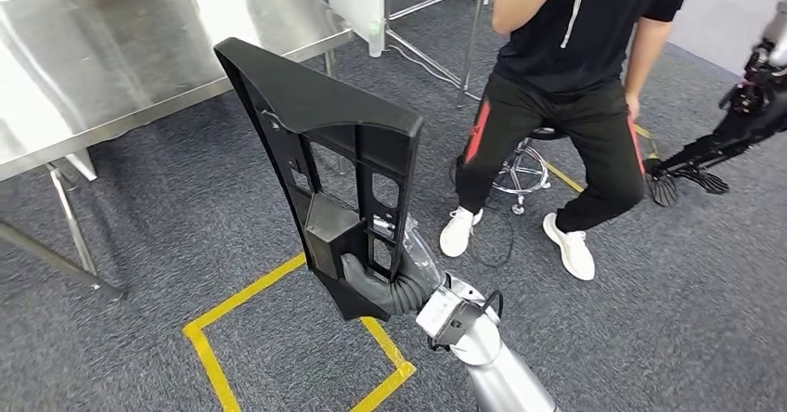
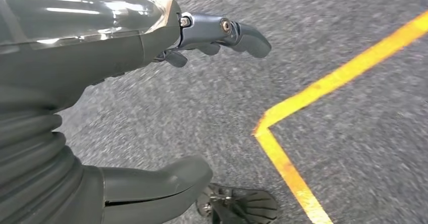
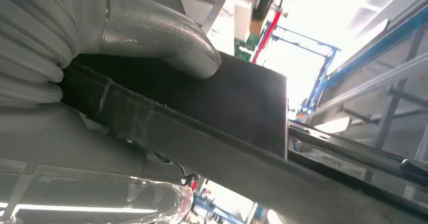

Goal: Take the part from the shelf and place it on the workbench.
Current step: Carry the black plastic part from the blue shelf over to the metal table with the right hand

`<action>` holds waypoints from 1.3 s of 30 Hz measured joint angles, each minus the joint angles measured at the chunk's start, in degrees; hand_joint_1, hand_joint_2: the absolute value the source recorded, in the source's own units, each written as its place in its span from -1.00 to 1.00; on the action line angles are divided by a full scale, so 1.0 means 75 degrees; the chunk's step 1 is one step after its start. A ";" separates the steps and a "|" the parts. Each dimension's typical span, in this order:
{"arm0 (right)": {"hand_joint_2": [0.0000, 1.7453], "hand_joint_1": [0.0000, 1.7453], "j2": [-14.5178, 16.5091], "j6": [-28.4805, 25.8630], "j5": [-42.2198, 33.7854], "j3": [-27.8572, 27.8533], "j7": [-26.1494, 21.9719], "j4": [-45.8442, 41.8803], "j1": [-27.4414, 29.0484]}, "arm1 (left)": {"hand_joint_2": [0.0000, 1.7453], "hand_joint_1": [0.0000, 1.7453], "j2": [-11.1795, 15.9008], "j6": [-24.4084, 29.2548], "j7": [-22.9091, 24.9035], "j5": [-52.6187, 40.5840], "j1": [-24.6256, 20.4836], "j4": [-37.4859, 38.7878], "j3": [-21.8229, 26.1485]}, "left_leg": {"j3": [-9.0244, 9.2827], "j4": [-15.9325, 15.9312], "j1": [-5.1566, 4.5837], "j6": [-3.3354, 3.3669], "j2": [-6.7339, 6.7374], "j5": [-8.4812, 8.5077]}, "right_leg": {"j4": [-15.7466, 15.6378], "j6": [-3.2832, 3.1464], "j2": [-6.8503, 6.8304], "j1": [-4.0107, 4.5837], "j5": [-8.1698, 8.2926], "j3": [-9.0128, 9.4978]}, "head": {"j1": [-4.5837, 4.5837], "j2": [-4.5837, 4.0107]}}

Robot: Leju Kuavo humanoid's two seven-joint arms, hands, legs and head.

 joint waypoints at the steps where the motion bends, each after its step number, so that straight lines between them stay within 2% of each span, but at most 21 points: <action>1: 1.00 1.00 -0.0005 0.0000 0.0000 0.0001 0.0000 0.0008 0.0001 | 1.00 -1.00 -0.0004 0.0000 0.0001 0.0000 0.0007 0.0000 0.0000 | 0.0000 0.0004 0.0008 -0.0020 -0.0107 0.0010 | -0.0419 0.0068 0.0037 -0.0018 0.0193 0.0206 | 0.0000 0.0000; 2: 1.00 1.00 -0.0007 0.0000 0.0001 0.0002 0.0000 0.0012 -0.0002 | 1.00 -1.00 -0.0007 0.0001 0.0001 0.0000 0.0009 0.0000 0.0000 | -0.0005 0.0007 0.0017 -0.0046 -0.0206 0.0020 | -0.0995 0.0130 0.0167 -0.0052 0.0415 0.0493 | 0.0002 0.0000; 4: 1.00 1.00 -0.0007 -0.0003 0.0002 0.0011 0.0003 0.0023 -0.0012 | 1.00 -1.00 -0.0012 0.0001 0.0001 -0.0001 0.0000 0.0000 0.0000 | -0.0042 0.0032 -0.0001 -0.0131 -0.0382 0.0033 | -0.1885 0.0133 0.0443 -0.0092 0.0723 0.0900 | 0.0001 0.0000; 5: 1.00 1.00 -0.0007 -0.0010 0.0002 0.0018 0.0007 0.0034 -0.0018 | 1.00 -1.00 -0.0012 0.0001 0.0001 -0.0004 0.0003 0.0000 0.0000 | -0.0072 0.0030 -0.0008 -0.0184 -0.0452 0.0045 | -0.2057 0.0085 0.0525 -0.0092 0.0779 0.0972 | -0.0001 0.0000; 7: 1.00 1.00 -0.0004 -0.0036 0.0001 0.0036 0.0016 0.0061 -0.0030 | 1.00 -1.00 -0.0012 0.0001 0.0005 -0.0023 0.0025 0.0000 0.0000 | -0.0123 0.0004 0.0010 -0.0290 -0.0566 0.0083 | -0.2092 -0.0047 0.0411 -0.0087 0.0825 0.0984 | -0.0008 0.0000; 8: 1.00 1.00 0.0003 -0.0050 0.0000 0.0048 0.0020 0.0072 -0.0037 | 1.00 -1.00 -0.0007 0.0001 0.0011 -0.0034 0.0038 0.0000 0.0000 | -0.0153 0.0031 0.0021 -0.0328 -0.0510 0.0069 | -0.2106 -0.0101 0.0340 -0.0099 0.0848 0.0990 | -0.0012 0.0000; 10: 1.00 1.00 0.0025 -0.0068 -0.0002 0.0081 0.0025 0.0086 -0.0043 | 1.00 -1.00 0.0002 0.0003 0.0029 -0.0047 0.0033 0.0000 0.0000 | -0.0363 0.0454 0.0021 -0.0376 -0.0139 -0.0206 | -0.2137 -0.0230 0.0164 -0.0129 0.0878 0.1007 | -0.0048 0.0000; 12: 1.00 1.00 0.0038 -0.0092 0.0006 0.0110 0.0034 0.0103 -0.0033 | 1.00 -1.00 0.0002 0.0004 0.0043 -0.0047 0.0007 0.0000 -0.0001 | -0.0827 0.1438 0.0013 -0.0407 0.0256 -0.0721 | -0.2137 -0.0316 -0.0030 -0.0071 0.0866 0.1009 | -0.0083 0.0000; 14: 1.00 1.00 0.0038 -0.0123 0.0041 0.0126 0.0056 0.0130 -0.0015 | 1.00 -1.00 -0.0002 0.0004 0.0046 -0.0047 0.0006 0.0000 -0.0001 | -0.1174 0.2178 0.0017 -0.0429 0.0364 -0.0970 | -0.2134 -0.0340 -0.0231 -0.0024 0.0847 0.1008 | -0.0084 0.0000; 16: 1.00 1.00 0.0044 -0.0146 0.0089 0.0136 0.0077 0.0146 0.0000 | 1.00 -1.00 -0.0001 0.0005 0.0045 -0.0044 0.0019 0.0000 0.0000 | -0.0970 0.1847 0.0014 -0.0406 0.0434 -0.0706 | -0.2132 -0.0354 -0.0405 -0.0002 0.0831 0.1020 | -0.0084 0.0000; 18: 1.00 1.00 0.0063 -0.0165 0.0121 0.0145 0.0084 0.0149 0.0007 | 1.00 -1.00 0.0005 0.0007 0.0045 -0.0038 0.0009 0.0000 0.0000 | -0.0375 0.0814 -0.0027 -0.0328 0.0702 -0.0300 | -0.2122 -0.0333 -0.0551 0.0046 0.0799 0.1045 | -0.0086 0.0000; 20: 1.00 1.00 0.0075 -0.0187 0.0130 0.0150 0.0089 0.0149 0.0009 | 1.00 -1.00 0.0008 0.0008 0.0044 -0.0034 -0.0012 0.0000 0.0000 | -0.0032 0.0190 -0.0089 -0.0248 0.0899 -0.0148 | -0.2118 -0.0275 -0.0682 0.0111 0.0757 0.1067 | -0.0065 0.0000; 22: 1.00 1.00 0.0083 -0.0201 0.0132 0.0159 0.0093 0.0149 0.0009 | 1.00 -1.00 0.0005 0.0009 0.0044 -0.0032 -0.0008 0.0000 0.0000 | -0.0024 0.0110 -0.0126 -0.0183 0.0782 -0.0147 | -0.2141 -0.0213 -0.0826 0.0143 0.0732 0.1098 | -0.0044 0.0000; 24: 1.00 1.00 0.0100 -0.0205 0.0130 0.0169 0.0093 0.0149 0.0006 | 1.00 -1.00 -0.0011 0.0011 0.0044 -0.0022 0.0006 0.0000 0.0001 | 0.0011 0.0039 -0.0091 -0.0092 0.0618 -0.0099 | -0.2015 -0.0152 -0.0696 0.0130 0.0630 0.1065 | -0.0043 0.0000; 27: 1.00 1.00 0.0090 -0.0212 0.0128 0.0171 0.0091 0.0154 0.0024 | 1.00 -1.00 -0.0025 0.0012 0.0044 0.0004 -0.0021 0.0000 0.0003 | 0.0031 -0.0017 -0.0037 0.0007 0.0370 -0.0034 | -0.0851 -0.0166 -0.0132 0.0055 0.0088 0.0537 | -0.0025 0.0000; 29: 1.00 1.00 0.0067 -0.0216 0.0138 0.0171 0.0095 0.0165 0.0051 | 1.00 -1.00 -0.0038 0.0009 0.0045 0.0009 -0.0019 0.0000 0.0003 | 0.0017 -0.0012 -0.0034 0.0014 0.0167 -0.0026 | -0.0008 -0.0129 -0.0028 0.0011 -0.0170 0.0100 | -0.0020 0.0000; 30: 1.00 1.00 0.0059 -0.0220 0.0150 0.0172 0.0098 0.0168 0.0059 | 1.00 -1.00 -0.0045 0.0009 0.0047 0.0012 -0.0008 0.0000 0.0004 | 0.0016 -0.0008 -0.0029 0.0009 0.0064 -0.0025 | 0.0049 -0.0068 -0.0014 -0.0008 -0.0130 0.0048 | -0.0018 0.0000; 33: 1.00 1.00 0.0055 -0.0229 0.0211 0.0173 0.0105 0.0173 0.0052 | 1.00 -1.00 -0.0060 0.0008 0.0039 0.0018 0.0002 0.0000 0.0006 | 0.0017 0.0020 -0.0004 -0.0059 -0.0236 -0.0019 | -0.1264 0.0165 0.0206 -0.0098 0.0481 0.0610 | -0.0015 0.0000; 34: 1.00 1.00 0.0055 -0.0231 0.0225 0.0173 0.0106 0.0173 0.0045 | 1.00 -1.00 -0.0063 0.0007 0.0027 0.0017 -0.0004 0.0000 0.0006 | 0.0002 0.0036 -0.0008 -0.0108 -0.0329 -0.0021 | -0.1699 0.0183 0.0314 -0.0121 0.0648 0.0809 | -0.0013 0.0000; 37: 1.00 1.00 0.0058 -0.0233 0.0246 0.0173 0.0119 0.0175 0.0018 | 1.00 -1.00 -0.0077 0.0004 -0.0015 0.0017 0.0011 0.0000 0.0006 | -0.0065 0.0026 -0.0005 -0.0267 -0.0523 0.0015 | -0.2056 0.0048 0.0365 -0.0093 0.0796 0.0972 | -0.0020 0.0000; 39: 1.00 1.00 0.0071 -0.0240 0.0273 0.0173 0.0138 0.0175 -0.0023 | 1.00 -1.00 -0.0080 0.0004 -0.0023 0.0015 0.0033 0.0000 0.0010 | -0.0124 0.0081 0.0025 -0.0343 -0.0416 -0.0020 | -0.2075 -0.0072 0.0249 -0.0125 0.0837 0.0975 | -0.0028 0.0000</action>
